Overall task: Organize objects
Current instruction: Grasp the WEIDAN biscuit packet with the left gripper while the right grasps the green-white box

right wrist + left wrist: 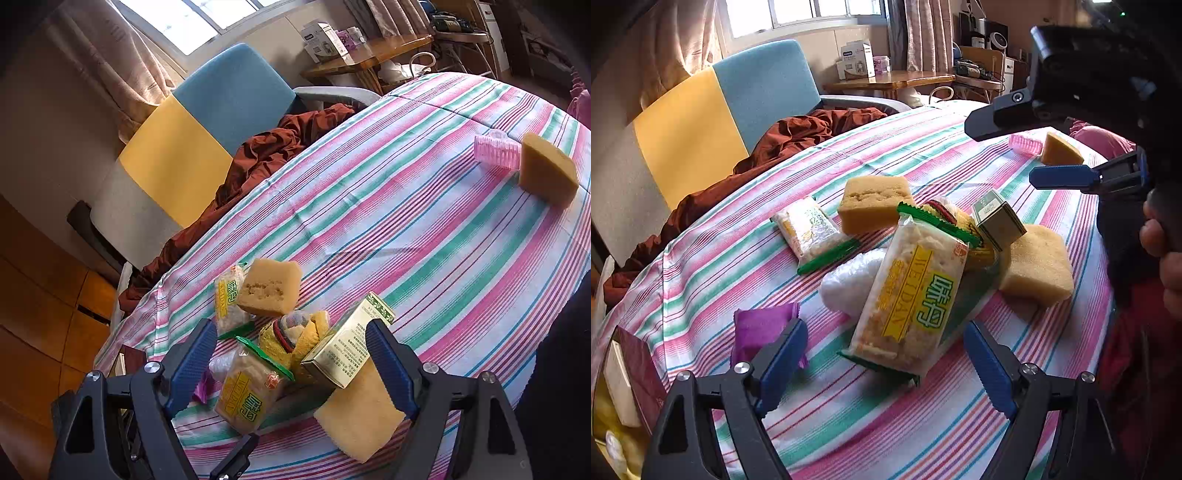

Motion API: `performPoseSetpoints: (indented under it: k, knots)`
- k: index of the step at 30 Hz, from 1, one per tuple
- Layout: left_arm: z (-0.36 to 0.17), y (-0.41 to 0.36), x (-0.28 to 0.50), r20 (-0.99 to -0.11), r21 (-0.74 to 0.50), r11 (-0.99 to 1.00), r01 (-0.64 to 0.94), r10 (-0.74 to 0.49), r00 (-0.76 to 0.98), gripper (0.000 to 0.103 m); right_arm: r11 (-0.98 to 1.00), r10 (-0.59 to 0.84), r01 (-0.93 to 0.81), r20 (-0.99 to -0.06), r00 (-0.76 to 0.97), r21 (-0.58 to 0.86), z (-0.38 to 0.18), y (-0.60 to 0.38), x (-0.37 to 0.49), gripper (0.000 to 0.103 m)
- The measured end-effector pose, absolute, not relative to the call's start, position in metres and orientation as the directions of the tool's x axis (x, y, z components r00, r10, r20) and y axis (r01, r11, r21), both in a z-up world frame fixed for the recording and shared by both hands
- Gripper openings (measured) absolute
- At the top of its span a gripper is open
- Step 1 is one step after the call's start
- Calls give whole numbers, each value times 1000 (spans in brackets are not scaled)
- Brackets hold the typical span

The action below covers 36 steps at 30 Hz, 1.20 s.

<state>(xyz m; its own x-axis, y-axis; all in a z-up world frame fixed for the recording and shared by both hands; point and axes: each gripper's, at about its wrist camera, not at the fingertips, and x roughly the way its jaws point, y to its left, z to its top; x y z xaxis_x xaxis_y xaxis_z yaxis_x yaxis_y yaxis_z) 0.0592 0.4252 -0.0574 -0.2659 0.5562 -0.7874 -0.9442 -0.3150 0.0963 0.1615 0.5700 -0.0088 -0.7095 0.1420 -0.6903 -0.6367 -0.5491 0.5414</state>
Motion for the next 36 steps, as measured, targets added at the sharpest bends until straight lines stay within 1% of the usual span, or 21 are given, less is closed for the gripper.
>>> performPoseSetpoints:
  k: [4,6,7,10,16,21,22,25,31,33,36]
  knots:
    - [-68,439,54,-797,87,-307,-948,549,-251,88,-551,137,-637,-694,-706,539,-10,570,159,84]
    - [-73,441,48,-807,39,-317,-948,549,-217,68,-549,139,-639,-695,-706,539,-10,571,160,84]
    - [-75,440,46,-813,7,-324,-946,549,-194,54,-548,140,-640,-695,-705,539,-10,571,160,84]
    - [-77,424,46,-800,-29,-357,-934,569,-192,52,-544,141,-644,-697,-703,539,-11,572,160,84]
    - [-85,365,54,-820,-98,-443,-891,543,-179,51,-537,151,-655,-703,-695,532,-11,572,161,84]
    - [-86,335,56,-827,-93,-499,-861,520,-212,51,-521,157,-668,-710,-686,531,-12,573,163,84]
    - [-87,336,54,-831,-94,-503,-859,515,-210,51,-517,155,-671,-712,-684,532,-13,574,163,84]
    - [-90,345,57,-832,-36,-497,-867,496,-249,50,-500,151,-679,-718,-680,538,-15,576,165,84]
    - [-92,348,54,-813,-29,-484,-874,521,-261,50,-479,132,-692,-736,-665,540,-21,578,163,84]
    - [-93,345,55,-803,-26,-483,-875,532,-269,50,-486,103,-691,-750,-653,535,-24,578,159,84]
    - [-93,344,57,-796,-16,-479,-878,537,-279,50,-482,18,-692,-784,-620,537,-34,584,150,84]
